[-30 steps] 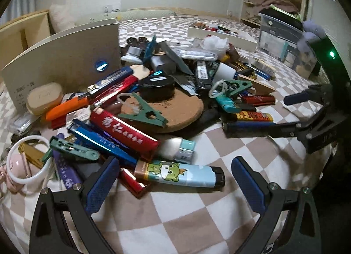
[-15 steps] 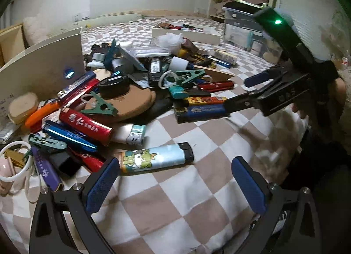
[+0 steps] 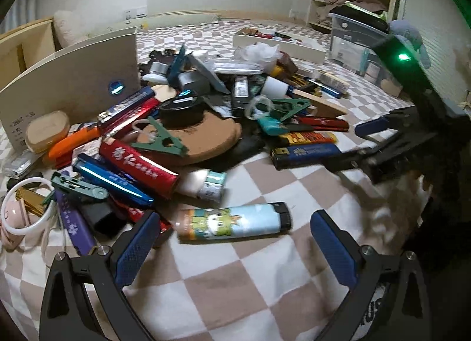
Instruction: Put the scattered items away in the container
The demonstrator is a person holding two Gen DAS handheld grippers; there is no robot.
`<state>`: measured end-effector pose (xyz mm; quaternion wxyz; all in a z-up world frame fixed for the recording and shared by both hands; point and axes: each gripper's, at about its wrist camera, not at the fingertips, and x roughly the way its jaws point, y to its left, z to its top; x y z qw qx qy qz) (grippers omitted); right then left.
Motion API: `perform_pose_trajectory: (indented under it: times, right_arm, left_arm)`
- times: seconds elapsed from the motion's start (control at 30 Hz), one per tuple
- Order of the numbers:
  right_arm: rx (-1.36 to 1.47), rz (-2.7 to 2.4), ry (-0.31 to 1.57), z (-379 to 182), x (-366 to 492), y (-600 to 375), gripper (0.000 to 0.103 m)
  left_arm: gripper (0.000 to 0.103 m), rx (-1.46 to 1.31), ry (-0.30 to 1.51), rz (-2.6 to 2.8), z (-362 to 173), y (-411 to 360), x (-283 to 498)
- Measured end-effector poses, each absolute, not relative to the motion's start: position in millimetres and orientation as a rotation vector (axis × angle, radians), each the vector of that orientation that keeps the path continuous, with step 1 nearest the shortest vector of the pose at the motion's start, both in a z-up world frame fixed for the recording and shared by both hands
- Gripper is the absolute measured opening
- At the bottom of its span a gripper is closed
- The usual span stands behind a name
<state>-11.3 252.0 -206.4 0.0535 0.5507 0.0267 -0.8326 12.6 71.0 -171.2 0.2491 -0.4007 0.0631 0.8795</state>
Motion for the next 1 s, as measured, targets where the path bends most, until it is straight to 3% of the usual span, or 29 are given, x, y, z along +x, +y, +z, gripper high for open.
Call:
perform_pose_trajectory:
  times: [0.17, 0.37, 0.6, 0.77, 0.9, 1.0]
  right_arm:
    - [1.700, -2.612, 0.031, -202, -6, 274, 0.103]
    - [1.502, -2.545, -0.108, -188, 6, 252, 0.103]
    - [1.545, -2.503, -0.098, -203, -30, 212, 0.103]
    - [1.583, -2.512, -0.247, -200, -33, 214, 0.103]
    - [1.599, -2.547, -0.214, -202, -35, 213, 0.092]
    - [1.589, -2.562, -0.156, -203, -33, 209, 0.091]
  left_arm:
    - [0.102, -1.098, 0.146, 2.372, -174, 75, 17]
    - [0.102, -1.133, 0.056, 2.365, -175, 69, 15]
    - [0.102, -1.134, 0.086, 2.430, -176, 67, 20]
    - [0.102, -1.138, 0.107, 2.441, -178, 68, 20]
    - [0.102, -1.150, 0.111, 2.474, -179, 73, 19]
    - [0.102, -1.173, 0.131, 2.504, -180, 79, 17]
